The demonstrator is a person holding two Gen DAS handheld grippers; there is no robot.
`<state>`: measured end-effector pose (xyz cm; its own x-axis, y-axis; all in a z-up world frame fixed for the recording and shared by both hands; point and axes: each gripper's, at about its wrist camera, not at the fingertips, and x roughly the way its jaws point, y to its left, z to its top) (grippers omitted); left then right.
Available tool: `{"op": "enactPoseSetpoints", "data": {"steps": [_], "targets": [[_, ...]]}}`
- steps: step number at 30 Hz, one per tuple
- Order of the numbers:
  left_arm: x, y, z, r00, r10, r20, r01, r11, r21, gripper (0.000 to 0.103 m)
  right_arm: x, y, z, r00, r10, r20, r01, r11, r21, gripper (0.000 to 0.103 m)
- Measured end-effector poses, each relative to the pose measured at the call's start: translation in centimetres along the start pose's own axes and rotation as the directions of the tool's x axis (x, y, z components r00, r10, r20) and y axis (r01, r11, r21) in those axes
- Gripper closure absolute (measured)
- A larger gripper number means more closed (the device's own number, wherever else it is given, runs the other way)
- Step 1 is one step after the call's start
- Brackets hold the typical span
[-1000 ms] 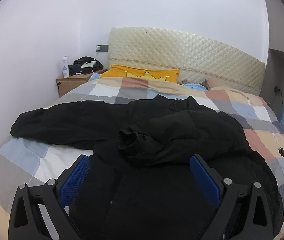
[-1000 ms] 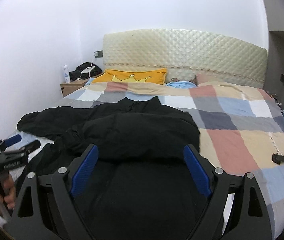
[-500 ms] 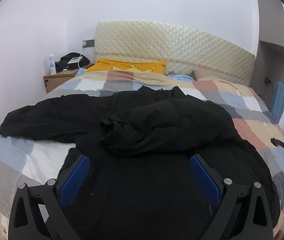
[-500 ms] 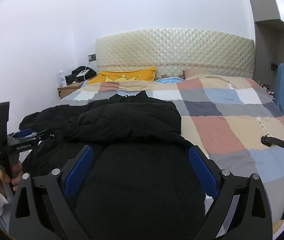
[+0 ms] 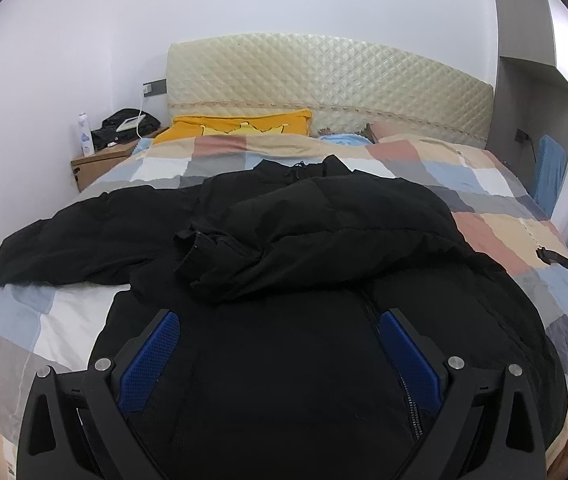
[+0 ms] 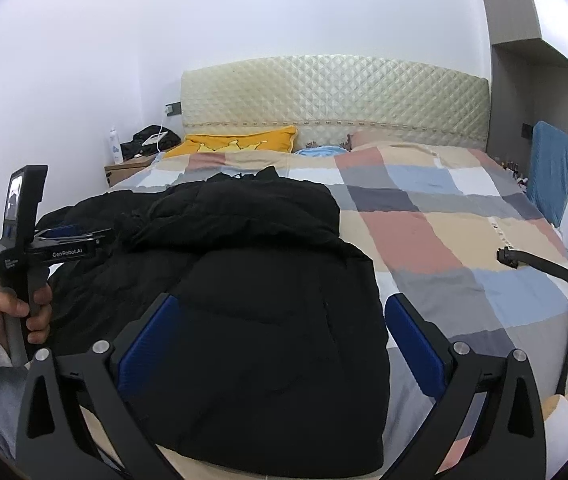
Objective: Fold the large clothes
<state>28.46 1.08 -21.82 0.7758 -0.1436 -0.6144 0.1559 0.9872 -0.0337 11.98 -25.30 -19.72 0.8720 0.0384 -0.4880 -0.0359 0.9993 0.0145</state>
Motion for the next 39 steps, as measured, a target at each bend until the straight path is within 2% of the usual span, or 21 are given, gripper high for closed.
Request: {"op": "enactPoseSetpoints", "data": {"steps": [2, 5, 11, 17, 20, 24, 29, 32, 39], "targets": [[0.2, 0.3, 0.2, 1.0, -0.015, -0.009, 0.015, 1.0, -0.023, 0.002, 0.5, 0.2, -0.2, 1.0, 0.006, -0.014, -0.006, 1.0, -0.008, 0.0], [0.3, 0.8, 0.2, 0.995, -0.095, -0.019, 0.093, 0.993, -0.078, 0.002, 1.1, 0.5, -0.8, 0.999, 0.035, -0.039, -0.035, 0.999, -0.007, 0.0], [-0.2, 0.8, 0.5, 0.994, -0.11, 0.006, 0.11, 0.99, -0.087, 0.002, 1.0, 0.6, -1.2, 0.999, 0.03, -0.017, -0.03, 0.999, -0.017, 0.0], [0.3, 3.1, 3.2, 0.993, -0.116, -0.012, 0.113, 0.984, -0.14, 0.002, 0.9, 0.5, -1.2, 1.0, 0.027, 0.01, -0.027, 1.0, -0.005, 0.0], [0.8, 5.7, 5.1, 0.994, -0.112, -0.018, 0.107, 0.978, -0.18, 0.002, 1.0, 0.2, -1.0, 1.0, 0.025, 0.018, -0.025, 1.0, 0.005, 0.0], [0.8, 10.4, 7.5, 0.999, -0.036, -0.029, 0.029, 0.981, -0.191, 0.002, 1.3, -0.5, -0.7, 0.999, 0.014, 0.034, -0.015, 0.999, 0.038, 0.0], [0.3, 17.6, 9.7, 0.999, 0.027, -0.028, -0.033, 0.964, -0.262, 0.002, 1.7, -0.9, -0.4, 0.999, 0.013, 0.052, -0.017, 0.997, 0.079, 0.0], [0.4, 22.1, 10.3, 0.997, 0.063, -0.046, -0.074, 0.949, -0.306, 0.002, 1.8, -0.8, -0.4, 0.998, 0.006, 0.064, -0.012, 0.997, 0.08, 0.0], [1.9, 32.0, 8.5, 0.995, 0.059, -0.083, -0.09, 0.881, -0.464, 0.002, 2.9, -0.6, -0.2, 0.999, -0.001, 0.053, -0.004, 0.995, 0.095, 0.0]]}}
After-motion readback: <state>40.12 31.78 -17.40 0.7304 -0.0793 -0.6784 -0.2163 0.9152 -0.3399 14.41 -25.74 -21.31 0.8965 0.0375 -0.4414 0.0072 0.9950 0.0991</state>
